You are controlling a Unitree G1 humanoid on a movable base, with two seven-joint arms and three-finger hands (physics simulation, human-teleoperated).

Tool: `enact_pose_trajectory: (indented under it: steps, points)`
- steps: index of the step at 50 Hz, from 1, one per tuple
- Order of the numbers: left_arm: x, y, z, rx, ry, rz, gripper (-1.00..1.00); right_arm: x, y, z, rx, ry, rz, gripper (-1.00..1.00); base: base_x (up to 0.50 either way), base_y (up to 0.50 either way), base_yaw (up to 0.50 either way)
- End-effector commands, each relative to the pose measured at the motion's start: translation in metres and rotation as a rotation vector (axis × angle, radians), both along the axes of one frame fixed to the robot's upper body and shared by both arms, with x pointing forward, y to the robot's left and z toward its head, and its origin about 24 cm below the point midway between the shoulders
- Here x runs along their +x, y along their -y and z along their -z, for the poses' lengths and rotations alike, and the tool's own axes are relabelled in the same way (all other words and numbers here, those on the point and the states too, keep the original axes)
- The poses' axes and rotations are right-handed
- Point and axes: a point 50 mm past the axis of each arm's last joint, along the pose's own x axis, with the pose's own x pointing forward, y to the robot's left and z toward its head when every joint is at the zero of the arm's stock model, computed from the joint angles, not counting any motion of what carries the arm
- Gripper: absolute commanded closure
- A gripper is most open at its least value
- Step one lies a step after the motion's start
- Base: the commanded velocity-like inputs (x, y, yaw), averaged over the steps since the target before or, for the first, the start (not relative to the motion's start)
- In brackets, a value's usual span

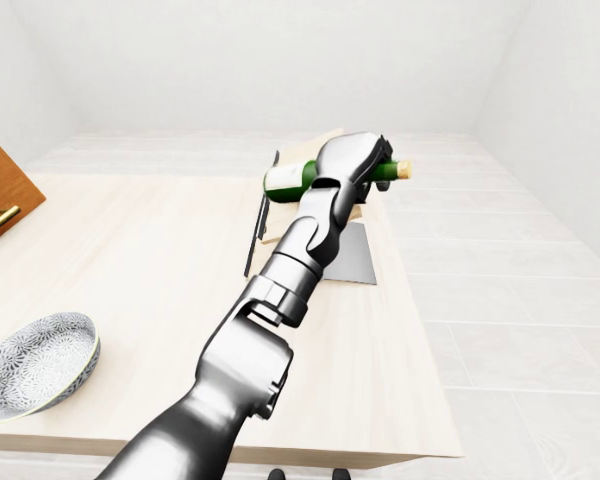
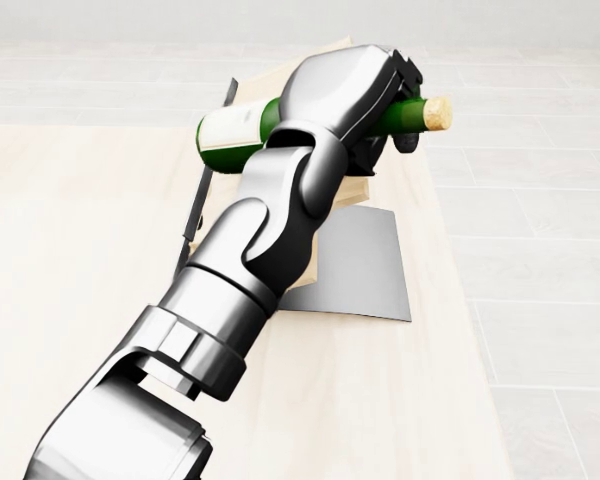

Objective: Put the wine bottle on the wine rack.

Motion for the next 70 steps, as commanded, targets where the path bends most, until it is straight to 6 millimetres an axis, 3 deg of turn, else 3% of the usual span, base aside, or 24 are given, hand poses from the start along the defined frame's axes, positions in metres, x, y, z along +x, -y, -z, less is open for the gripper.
enact_pose_trajectory:
  steps: [1,13,27,45,48,50,51,56,63,70]
  points:
    - [0.0052,-0.0111,0.023,-0.039,-0.042,-0.057,0.54,0.0003,0.0002,-0.0019,0.008,-0.016,-0.006,-1.0,0.0,0.0,0.0]
    - [0.0056,-0.0118,0.0218,-0.046,-0.037,-0.061,0.15,0.0019,-0.0011,-0.005,0.021,-0.036,-0.019,-1.0,0.0,0.0,0.0]
    - [0.0058,-0.0119,0.021,-0.043,-0.03,-0.064,0.19,0.0015,-0.0009,-0.0069,0.025,-0.034,-0.022,-1.0,0.0,0.0,0.0]
    - [0.0055,-0.0126,0.0166,-0.043,-0.01,-0.064,0.0,0.0026,-0.0023,-0.0091,0.027,-0.042,-0.034,-1.0,0.0,0.0,0.0]
    - [0.0049,-0.0125,0.016,-0.044,-0.006,-0.063,-0.18,0.0025,-0.0025,-0.0097,0.025,-0.043,-0.038,-1.0,0.0,0.0,0.0]
    - [0.005,-0.0127,0.016,-0.045,-0.006,-0.063,-0.38,0.0024,-0.0026,-0.0104,0.023,-0.043,-0.042,-1.0,0.0,0.0,0.0]
    - [0.0051,-0.013,0.0152,-0.047,-0.002,-0.065,-0.58,0.0023,-0.0026,-0.0106,0.023,-0.043,-0.043,-1.0,0.0,0.0,0.0]
    - [0.0053,-0.0131,0.0146,-0.048,-0.002,-0.065,-0.56,0.0023,-0.0027,-0.011,0.022,-0.043,-0.045,-1.0,0.0,0.0,0.0]
    - [0.0038,-0.0121,0.0154,-0.039,0.002,-0.059,-0.82,0.0018,-0.002,-0.0109,0.025,-0.041,-0.04,-1.0,0.0,0.0,0.0]
    - [0.0027,-0.0117,0.0163,-0.033,0.002,-0.054,-0.84,0.0014,-0.0017,-0.0115,0.025,-0.039,-0.04,-1.0,0.0,0.0,0.0]
